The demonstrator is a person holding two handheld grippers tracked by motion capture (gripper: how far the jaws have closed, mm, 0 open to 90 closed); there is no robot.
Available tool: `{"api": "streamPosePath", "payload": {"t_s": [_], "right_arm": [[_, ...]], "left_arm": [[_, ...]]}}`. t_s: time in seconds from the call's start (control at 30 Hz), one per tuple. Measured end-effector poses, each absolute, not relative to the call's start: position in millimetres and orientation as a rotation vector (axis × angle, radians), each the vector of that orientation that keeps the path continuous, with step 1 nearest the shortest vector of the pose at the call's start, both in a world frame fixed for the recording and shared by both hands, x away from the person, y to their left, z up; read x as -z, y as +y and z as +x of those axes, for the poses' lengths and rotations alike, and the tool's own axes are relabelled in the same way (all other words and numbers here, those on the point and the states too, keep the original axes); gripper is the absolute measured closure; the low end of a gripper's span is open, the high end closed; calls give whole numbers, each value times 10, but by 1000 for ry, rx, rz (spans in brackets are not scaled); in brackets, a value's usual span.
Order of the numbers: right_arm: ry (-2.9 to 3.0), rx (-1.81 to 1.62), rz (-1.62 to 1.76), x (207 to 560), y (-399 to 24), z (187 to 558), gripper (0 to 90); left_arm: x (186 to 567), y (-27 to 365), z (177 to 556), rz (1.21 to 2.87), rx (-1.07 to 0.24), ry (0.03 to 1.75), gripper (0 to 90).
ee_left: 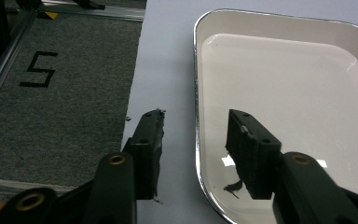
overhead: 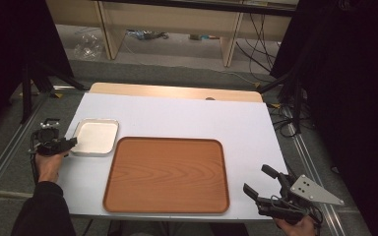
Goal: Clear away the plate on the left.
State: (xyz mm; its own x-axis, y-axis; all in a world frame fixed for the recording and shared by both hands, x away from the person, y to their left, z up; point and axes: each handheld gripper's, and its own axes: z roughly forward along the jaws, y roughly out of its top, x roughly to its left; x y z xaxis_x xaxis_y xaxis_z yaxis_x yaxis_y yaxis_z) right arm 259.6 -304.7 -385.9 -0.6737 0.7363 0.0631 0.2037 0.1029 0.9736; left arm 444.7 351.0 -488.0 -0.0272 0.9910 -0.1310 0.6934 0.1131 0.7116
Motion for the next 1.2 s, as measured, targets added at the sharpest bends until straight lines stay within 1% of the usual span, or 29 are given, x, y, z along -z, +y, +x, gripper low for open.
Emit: {"api": "streamPosePath", "payload": {"t_s": [0.27, 0.37, 0.5, 0.57, 0.6, 0.67, 0.8, 0.9, 0.97, 1.17, 1.2], "right_arm": [[1920, -1606, 917, 3867, -3036, 2602, 155], [1950, -1591, 923, 3860, -3049, 2594, 155], [1943, -1605, 916, 3869, -3047, 2606, 155], [1946, -1608, 916, 3860, -3050, 2596, 155], [1924, -1618, 880, 3861, -3054, 2614, 155], [1917, -1616, 885, 3864, -3058, 2613, 155], [1938, -1618, 883, 3857, -3054, 2606, 155], [1936, -1611, 886, 3861, -3054, 2610, 155], [1916, -1635, 875, 3865, -3048, 2616, 155], [1918, -1610, 881, 3856, -3060, 2601, 155], [1922, -1611, 884, 3859, -3059, 2604, 155]], "left_arm": [[4910, 3496, 4552, 1669, -598, 1772, 672], [4944, 3531, 4564, 1639, -566, 1794, 713], [4946, 3536, 4571, 1623, -544, 1788, 801], [4933, 3516, 4581, 1630, -558, 1797, 839], [4932, 3509, 4574, 1612, -543, 1815, 842], [4935, 3531, 4567, 1622, -538, 1794, 849], [4912, 3539, 4554, 1586, -539, 1788, 861], [4873, 3554, 4538, 1508, -523, 1767, 880], [4847, 3545, 4516, 1505, -523, 1787, 883], [4776, 3519, 4496, 1481, -534, 1775, 885], [4765, 3514, 4491, 1494, -552, 1765, 885]]}}
